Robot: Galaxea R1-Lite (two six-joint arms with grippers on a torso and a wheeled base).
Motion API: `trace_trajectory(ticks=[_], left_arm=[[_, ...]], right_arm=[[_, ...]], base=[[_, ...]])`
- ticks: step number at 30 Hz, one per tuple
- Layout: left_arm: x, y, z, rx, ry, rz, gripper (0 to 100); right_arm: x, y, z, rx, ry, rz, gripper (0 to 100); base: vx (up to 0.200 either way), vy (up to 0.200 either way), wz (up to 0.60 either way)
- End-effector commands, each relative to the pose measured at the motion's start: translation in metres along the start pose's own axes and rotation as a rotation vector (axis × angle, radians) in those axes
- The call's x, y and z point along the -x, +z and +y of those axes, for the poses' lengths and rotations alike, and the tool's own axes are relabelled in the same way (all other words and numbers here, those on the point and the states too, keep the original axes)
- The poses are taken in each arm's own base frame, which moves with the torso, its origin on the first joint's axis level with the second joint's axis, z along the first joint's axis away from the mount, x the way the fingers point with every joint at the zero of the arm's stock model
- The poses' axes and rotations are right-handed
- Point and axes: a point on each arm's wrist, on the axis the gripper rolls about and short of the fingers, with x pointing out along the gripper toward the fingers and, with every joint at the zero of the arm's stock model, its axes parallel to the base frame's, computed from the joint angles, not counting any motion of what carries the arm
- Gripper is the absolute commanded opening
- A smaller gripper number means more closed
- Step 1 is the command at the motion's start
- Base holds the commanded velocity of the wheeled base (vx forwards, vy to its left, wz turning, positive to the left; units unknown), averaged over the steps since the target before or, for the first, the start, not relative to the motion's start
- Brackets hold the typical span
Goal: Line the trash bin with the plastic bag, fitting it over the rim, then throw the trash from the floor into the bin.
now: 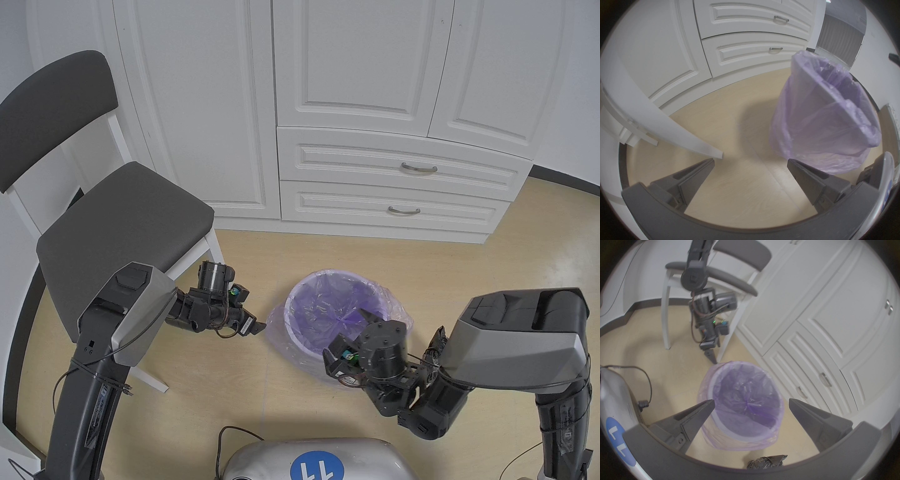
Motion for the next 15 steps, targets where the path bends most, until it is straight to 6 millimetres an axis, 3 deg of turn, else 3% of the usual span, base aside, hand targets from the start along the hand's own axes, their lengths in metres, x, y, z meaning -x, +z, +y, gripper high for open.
trace_trajectory(ticks=[1, 5, 7, 8, 13, 15], left_arm=[[-0.023, -0.003, -0.004, -0.042, 0.032, 0.045, 100], [-0.033, -0.003, -0.023, -0.059, 0.005, 0.095, 100], [-0.034, -0.003, -0.023, -0.060, 0.004, 0.097, 100], [-0.037, -0.003, -0.037, -0.077, -0.013, 0.114, 100], [-0.040, 0.001, -0.056, -0.105, -0.017, 0.115, 100], [-0.042, 0.003, -0.061, -0.111, -0.016, 0.104, 100]], right_arm=[[0.022, -0.020, -0.045, -0.107, -0.113, -0.010, 100], [0.013, -0.035, -0.080, -0.169, -0.240, -0.021, 100], [0.013, -0.035, -0.081, -0.172, -0.244, -0.023, 100], [0.010, -0.039, -0.098, -0.192, -0.297, -0.022, 100], [0.004, -0.058, -0.114, -0.200, -0.339, 0.032, 100], [-0.006, -0.079, -0.122, -0.194, -0.332, 0.068, 100]], base=[[0.000, 0.000, 0.00], [0.000, 0.000, 0.00], [0.000, 0.000, 0.00], [0.000, 0.000, 0.00], [0.000, 0.000, 0.00], [0.000, 0.000, 0.00]])
